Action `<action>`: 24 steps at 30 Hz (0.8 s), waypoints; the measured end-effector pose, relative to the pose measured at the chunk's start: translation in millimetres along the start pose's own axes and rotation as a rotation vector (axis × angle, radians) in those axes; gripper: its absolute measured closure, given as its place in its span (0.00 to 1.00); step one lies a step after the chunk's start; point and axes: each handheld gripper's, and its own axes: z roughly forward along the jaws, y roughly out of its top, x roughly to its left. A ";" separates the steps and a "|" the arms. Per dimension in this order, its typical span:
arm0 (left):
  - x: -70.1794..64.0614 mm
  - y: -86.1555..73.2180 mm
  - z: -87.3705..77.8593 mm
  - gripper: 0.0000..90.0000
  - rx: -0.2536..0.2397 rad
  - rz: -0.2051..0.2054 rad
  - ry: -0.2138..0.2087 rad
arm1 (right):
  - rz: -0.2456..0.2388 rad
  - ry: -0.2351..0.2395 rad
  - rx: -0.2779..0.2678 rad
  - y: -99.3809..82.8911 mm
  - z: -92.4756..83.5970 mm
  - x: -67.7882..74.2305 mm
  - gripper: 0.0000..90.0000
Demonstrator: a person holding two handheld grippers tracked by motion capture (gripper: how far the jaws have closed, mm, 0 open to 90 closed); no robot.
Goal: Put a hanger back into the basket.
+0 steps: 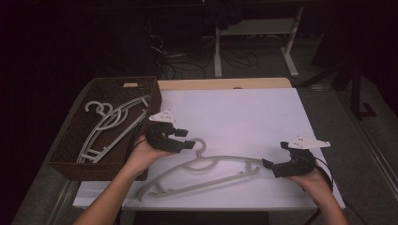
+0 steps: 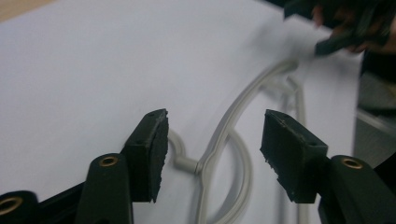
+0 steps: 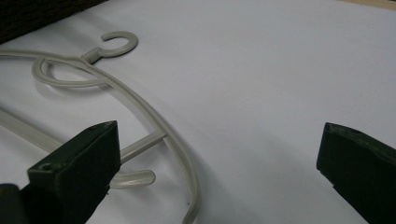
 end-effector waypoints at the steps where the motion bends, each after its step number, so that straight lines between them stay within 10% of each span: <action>1: -1.7 -1.4 2.5 0.53 0.006 -0.001 -0.011 | 0.000 0.000 0.000 0.0 0.1 0.1 0.00; 10: -1.1 -29.9 31.0 0.63 0.093 -0.032 -0.010 | -0.006 0.005 0.003 0.4 1.3 0.3 0.00; 24: 3.9 -47.2 65.8 0.78 0.255 0.025 0.028 | -0.012 0.007 0.004 0.8 1.8 0.6 0.00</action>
